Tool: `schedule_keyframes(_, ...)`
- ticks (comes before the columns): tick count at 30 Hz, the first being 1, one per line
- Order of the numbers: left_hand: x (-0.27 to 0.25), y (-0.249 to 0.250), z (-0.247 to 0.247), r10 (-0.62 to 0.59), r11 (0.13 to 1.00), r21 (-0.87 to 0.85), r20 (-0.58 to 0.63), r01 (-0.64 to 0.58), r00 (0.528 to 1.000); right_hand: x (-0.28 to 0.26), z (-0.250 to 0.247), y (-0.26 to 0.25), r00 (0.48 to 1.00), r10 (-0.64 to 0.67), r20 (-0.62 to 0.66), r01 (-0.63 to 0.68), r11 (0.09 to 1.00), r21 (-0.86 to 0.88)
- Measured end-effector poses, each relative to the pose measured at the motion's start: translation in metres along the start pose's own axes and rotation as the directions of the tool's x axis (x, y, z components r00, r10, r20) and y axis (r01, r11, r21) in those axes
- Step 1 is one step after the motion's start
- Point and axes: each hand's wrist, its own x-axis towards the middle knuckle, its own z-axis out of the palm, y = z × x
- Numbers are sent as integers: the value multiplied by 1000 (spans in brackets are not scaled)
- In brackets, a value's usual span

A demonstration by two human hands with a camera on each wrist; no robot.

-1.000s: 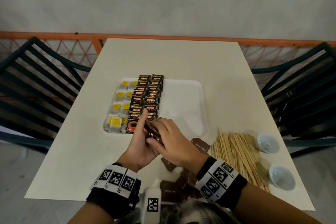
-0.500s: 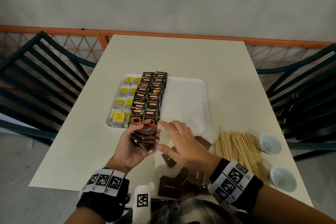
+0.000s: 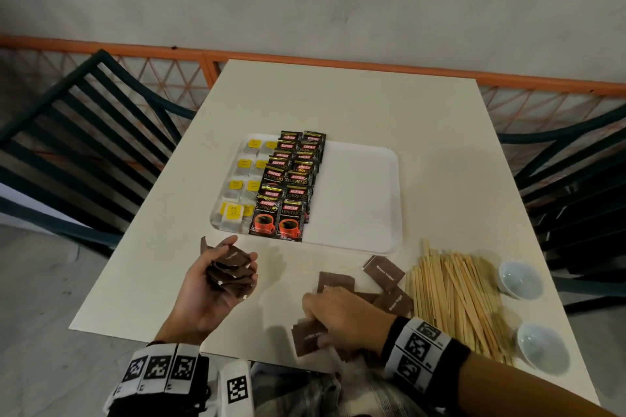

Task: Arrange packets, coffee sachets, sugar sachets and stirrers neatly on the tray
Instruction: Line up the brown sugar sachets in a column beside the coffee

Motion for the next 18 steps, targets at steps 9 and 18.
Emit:
schedule_keyframes(9, -5, -2, -2, -22, 1000, -20, -26, 21, 999, 11, -20, 30, 945, 311, -103, -313, 950, -11)
schedule_keyframes(18, -5, -7, 9, -65, 996, 57, 31, 63, 997, 11, -16, 21, 936, 329, -122, -324, 944, 59)
